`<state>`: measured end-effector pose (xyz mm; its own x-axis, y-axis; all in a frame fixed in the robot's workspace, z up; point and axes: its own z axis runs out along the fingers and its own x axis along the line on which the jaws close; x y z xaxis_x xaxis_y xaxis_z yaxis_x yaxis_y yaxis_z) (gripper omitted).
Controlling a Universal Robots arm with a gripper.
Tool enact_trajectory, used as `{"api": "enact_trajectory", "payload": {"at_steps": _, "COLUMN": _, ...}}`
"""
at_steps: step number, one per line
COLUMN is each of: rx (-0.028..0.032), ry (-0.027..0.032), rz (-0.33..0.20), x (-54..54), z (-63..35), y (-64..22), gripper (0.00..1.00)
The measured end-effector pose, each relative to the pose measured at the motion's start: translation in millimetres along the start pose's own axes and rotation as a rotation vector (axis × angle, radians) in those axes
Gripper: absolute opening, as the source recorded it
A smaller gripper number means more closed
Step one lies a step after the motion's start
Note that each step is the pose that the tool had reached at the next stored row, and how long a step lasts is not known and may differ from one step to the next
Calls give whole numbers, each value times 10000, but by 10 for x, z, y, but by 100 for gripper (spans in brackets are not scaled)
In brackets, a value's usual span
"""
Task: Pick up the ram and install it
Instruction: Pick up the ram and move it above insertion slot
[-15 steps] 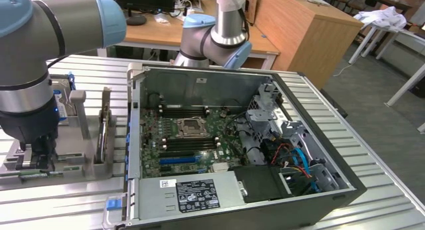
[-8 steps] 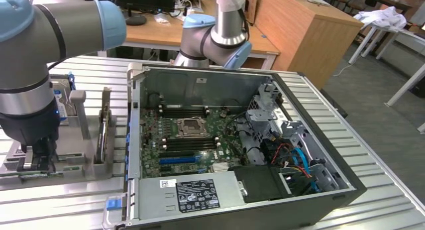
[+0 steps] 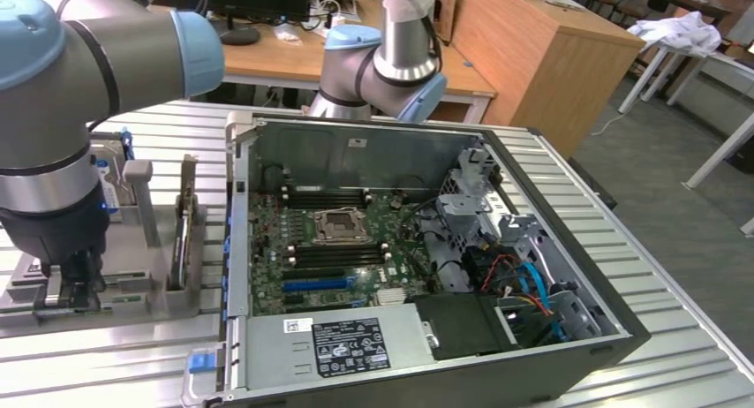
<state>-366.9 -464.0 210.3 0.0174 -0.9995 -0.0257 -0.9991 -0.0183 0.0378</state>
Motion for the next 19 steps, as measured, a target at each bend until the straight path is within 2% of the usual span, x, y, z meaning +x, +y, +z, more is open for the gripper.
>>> {"api": "enact_trajectory", "payload": {"at_steps": 10, "rx": 0, "ry": 0, "rz": 1, "x": 2, "z": 85, "y": -3, "gripper": 31}}
{"api": "enact_trajectory", "payload": {"at_steps": 19, "rx": 0, "ry": 0, "rz": 0, "x": 2, "z": 85, "y": -3, "gripper": 29}}
